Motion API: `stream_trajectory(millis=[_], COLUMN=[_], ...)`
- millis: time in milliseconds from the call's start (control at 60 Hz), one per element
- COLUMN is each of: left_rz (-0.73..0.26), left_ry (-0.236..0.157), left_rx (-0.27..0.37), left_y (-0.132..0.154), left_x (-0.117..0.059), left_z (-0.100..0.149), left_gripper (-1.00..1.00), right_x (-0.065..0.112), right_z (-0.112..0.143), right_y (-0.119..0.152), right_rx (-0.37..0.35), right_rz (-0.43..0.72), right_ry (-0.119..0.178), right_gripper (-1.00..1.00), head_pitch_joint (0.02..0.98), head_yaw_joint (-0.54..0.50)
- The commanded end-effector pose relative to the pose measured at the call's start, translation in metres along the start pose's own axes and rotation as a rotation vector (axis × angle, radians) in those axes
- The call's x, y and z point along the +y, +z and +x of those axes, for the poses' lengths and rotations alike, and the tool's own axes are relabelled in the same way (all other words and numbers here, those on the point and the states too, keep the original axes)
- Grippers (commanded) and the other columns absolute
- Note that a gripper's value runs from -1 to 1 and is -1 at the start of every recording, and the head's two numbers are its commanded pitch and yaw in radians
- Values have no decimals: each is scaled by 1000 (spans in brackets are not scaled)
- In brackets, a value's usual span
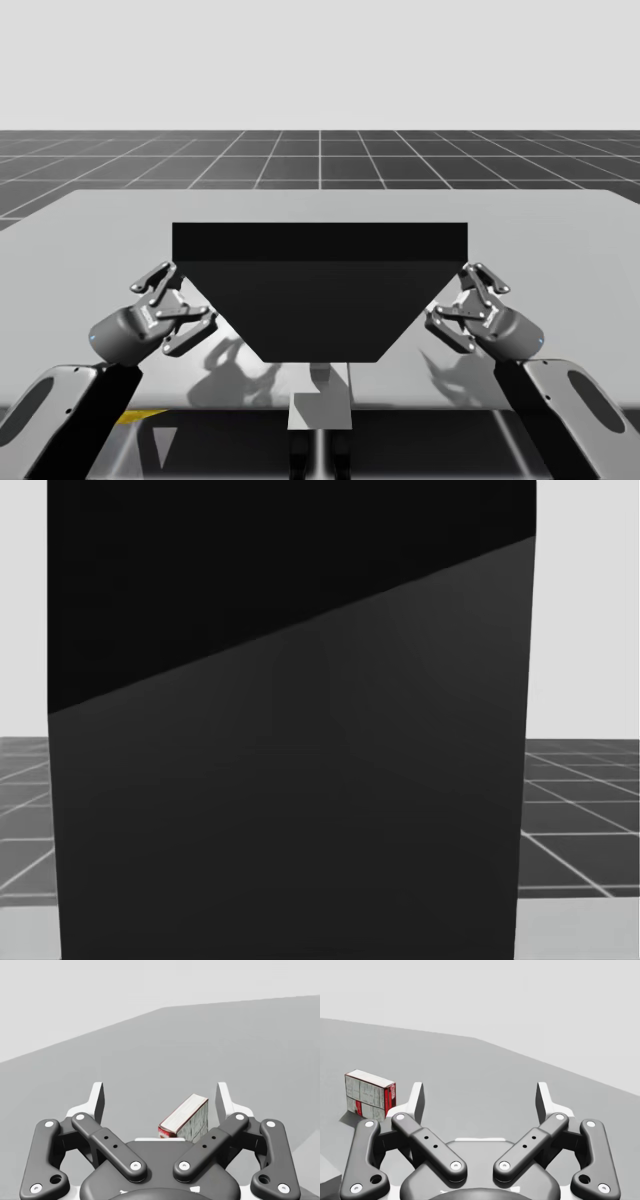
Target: Reach around the screen and pick up the object behind it.
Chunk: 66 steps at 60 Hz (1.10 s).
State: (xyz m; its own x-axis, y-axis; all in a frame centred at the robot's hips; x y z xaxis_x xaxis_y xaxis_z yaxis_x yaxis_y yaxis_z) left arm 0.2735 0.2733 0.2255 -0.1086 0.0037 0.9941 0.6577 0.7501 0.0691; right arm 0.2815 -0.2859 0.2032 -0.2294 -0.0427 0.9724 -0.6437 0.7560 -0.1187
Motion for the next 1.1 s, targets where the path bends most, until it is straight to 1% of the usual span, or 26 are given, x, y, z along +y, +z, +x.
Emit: stream_trajectory(millis=[17, 117, 150, 183, 217, 233, 367, 417, 450, 567, 600, 617, 683, 783, 883, 967, 1100], left_rz=[-88, -140, -166, -184, -203, -228, -294, -310, -320, -335, -338, -341, -338, -339, -350, -373, -407], left_ry=[-13, -19, -18, -20, -19, -15, -27, -26, -37, -44, -46, -58, -48, -53, -41, -42, -50], left_rx=[58, 88, 100, 110, 116, 125, 163, 173, 186, 218, 222, 228, 234, 241, 258, 279, 308], left_y=[20, 26, 28, 29, 30, 31, 32, 31, 29, 22, 21, 19, 14, 7, -2, -12, -30], left_x=[0, 1, 1, 2, 2, 3, 7, 9, 11, 18, 19, 22, 28, 37, 45, 48, 50], left_z=[1, 2, 1, 0, -1, -2, -9, -10, -12, -17, -18, -18, -19, -23, -28, -34, -42], left_gripper=[-1000, -1000, -1000, -1000, -1000, -1000, -1000, -1000, -1000, -1000, -1000, -1000, -1000, -1000, -1000, -1000, -1000], right_x=[7, 8, 9, 10, 11, 12, 15, 16, 17, 19, 19, 19, 19, 19, 19, 19, 20], right_z=[-2, -1, -1, -2, -2, -3, -7, -8, -10, -12, -13, -13, -14, -16, -17, -18, -20], right_y=[20, 30, 34, 37, 39, 41, 45, 46, 47, 48, 48, 48, 48, 49, 50, 50, 50], right_rx=[10, 8, 7, 17, 20, 26, 44, 46, 44, 26, 23, 24, 25, 22, 18, 12, 9], right_rz=[111, 171, 194, 221, 237, 255, 319, 336, 357, 402, 409, 412, 416, 425, 425, 431, 437], right_ry=[2, -2, 8, 6, 11, 26, 32, 27, 25, 11, 15, 16, 19, 21, 23, 21, 27], right_gripper=[-1000, -1000, -1000, -1000, -1000, -1000, -1000, -1000, -1000, -1000, -1000, -1000, -1000, -1000, -1000, -1000, -1000], head_pitch_joint=[109, 111, 111, 113, 114, 116, 120, 121, 124, 127, 127, 128, 129, 130, 131, 129, 130], head_yaw_joint=[-38, -37, -37, -37, -38, -38, -39, -37, -31, -10, -8, -3, 0, 6, 13, 17, 16])
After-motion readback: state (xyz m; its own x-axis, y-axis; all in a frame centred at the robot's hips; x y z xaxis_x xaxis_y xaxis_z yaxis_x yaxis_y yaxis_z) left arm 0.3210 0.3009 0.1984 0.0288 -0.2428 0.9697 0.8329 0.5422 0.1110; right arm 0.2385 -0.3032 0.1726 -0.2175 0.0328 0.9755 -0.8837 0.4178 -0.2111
